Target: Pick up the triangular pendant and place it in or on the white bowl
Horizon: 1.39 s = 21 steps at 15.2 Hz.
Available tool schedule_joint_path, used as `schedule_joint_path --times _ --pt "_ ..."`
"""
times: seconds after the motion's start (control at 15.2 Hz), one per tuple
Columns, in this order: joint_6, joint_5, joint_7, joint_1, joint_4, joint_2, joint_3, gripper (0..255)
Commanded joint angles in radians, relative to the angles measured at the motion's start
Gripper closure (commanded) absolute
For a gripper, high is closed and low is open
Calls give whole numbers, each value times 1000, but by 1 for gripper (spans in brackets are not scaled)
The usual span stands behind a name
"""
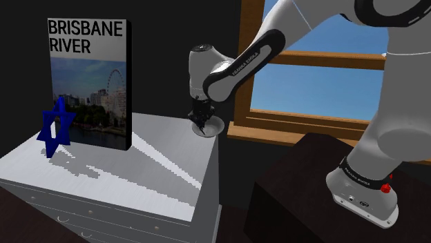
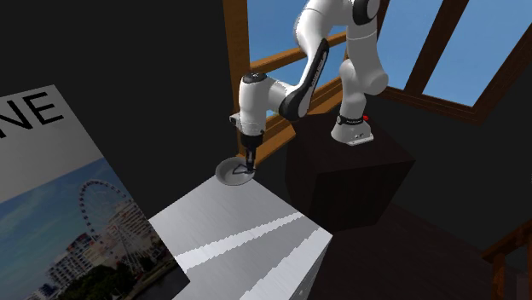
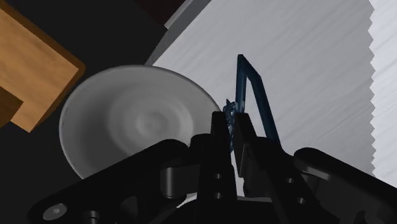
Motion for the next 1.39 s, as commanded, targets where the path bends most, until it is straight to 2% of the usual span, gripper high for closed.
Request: schedule_joint_path --times 0.0,0.4,1.32 --pt "5 15 -52 -36 -17 -15 -5 255" --pt "3 57 -205 -141 -39 -46 -26 255" --pt "151 -11 -158 -111 -51 95 -67 255"
